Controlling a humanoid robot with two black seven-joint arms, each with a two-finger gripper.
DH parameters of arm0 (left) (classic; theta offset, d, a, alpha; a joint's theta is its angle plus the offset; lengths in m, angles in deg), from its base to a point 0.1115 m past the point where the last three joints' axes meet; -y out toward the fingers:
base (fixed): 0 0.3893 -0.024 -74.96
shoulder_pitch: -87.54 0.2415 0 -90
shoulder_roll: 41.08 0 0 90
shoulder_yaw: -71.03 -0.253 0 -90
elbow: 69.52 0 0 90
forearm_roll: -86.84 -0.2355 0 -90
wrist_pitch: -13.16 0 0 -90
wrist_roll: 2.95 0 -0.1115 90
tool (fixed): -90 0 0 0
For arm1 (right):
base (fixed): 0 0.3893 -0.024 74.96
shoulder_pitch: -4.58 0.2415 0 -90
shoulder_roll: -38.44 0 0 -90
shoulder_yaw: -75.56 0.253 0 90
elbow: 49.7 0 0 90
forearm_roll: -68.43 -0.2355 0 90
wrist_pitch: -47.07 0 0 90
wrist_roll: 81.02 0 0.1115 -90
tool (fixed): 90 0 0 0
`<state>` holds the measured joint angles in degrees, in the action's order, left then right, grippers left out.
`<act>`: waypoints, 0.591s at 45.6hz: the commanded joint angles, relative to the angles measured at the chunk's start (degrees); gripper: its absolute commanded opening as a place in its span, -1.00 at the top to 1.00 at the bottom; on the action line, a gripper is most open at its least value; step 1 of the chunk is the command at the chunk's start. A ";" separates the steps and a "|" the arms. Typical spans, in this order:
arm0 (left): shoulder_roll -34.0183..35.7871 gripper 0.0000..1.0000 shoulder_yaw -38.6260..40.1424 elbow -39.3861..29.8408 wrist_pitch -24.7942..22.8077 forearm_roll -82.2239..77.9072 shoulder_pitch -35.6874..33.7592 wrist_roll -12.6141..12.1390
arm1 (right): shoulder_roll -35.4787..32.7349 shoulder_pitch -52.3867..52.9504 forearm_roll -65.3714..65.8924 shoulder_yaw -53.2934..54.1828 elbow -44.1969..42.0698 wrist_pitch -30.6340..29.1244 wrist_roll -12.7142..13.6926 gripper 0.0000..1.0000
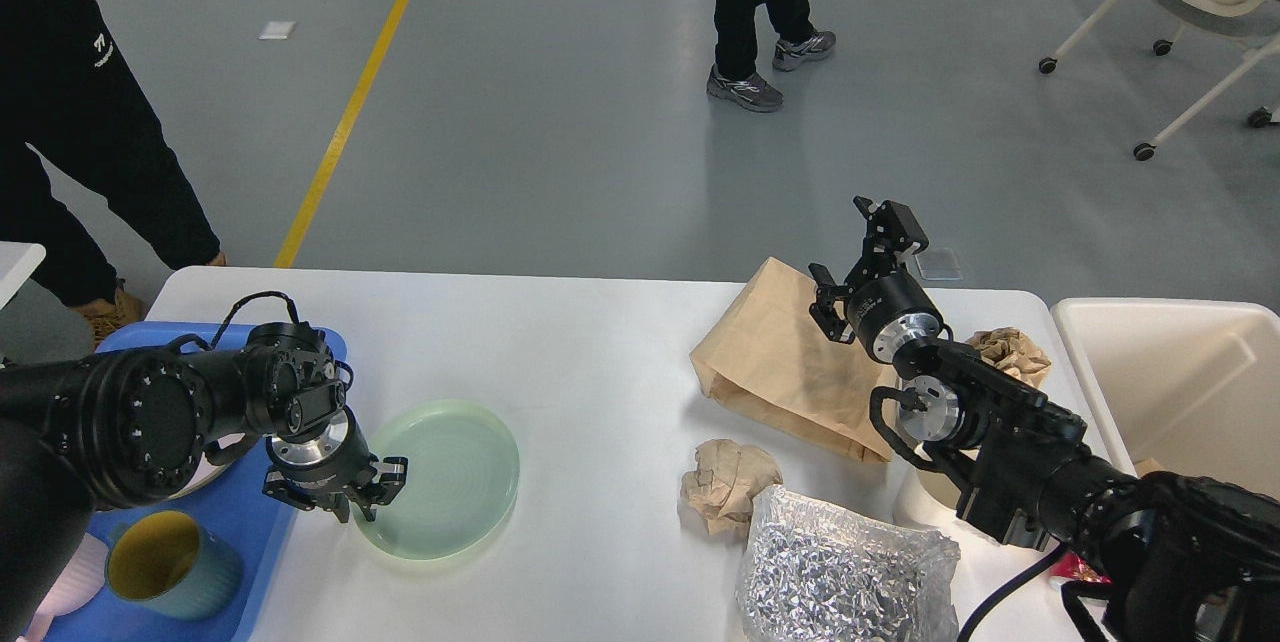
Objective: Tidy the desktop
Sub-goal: 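Lower the left gripper to the pale green plate rim and grip it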
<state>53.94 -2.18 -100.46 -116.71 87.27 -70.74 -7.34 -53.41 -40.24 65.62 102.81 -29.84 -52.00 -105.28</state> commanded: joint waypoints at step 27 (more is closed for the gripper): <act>2.97 1.00 0.00 -0.26 -4.24 0.36 -3.43 0.00 | 0.00 0.00 0.00 0.00 0.00 0.02 0.00 -1.00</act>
<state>55.28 -2.17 -100.63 -119.97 87.31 -72.07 -7.24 -53.41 -40.25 65.62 102.81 -29.84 -51.98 -105.28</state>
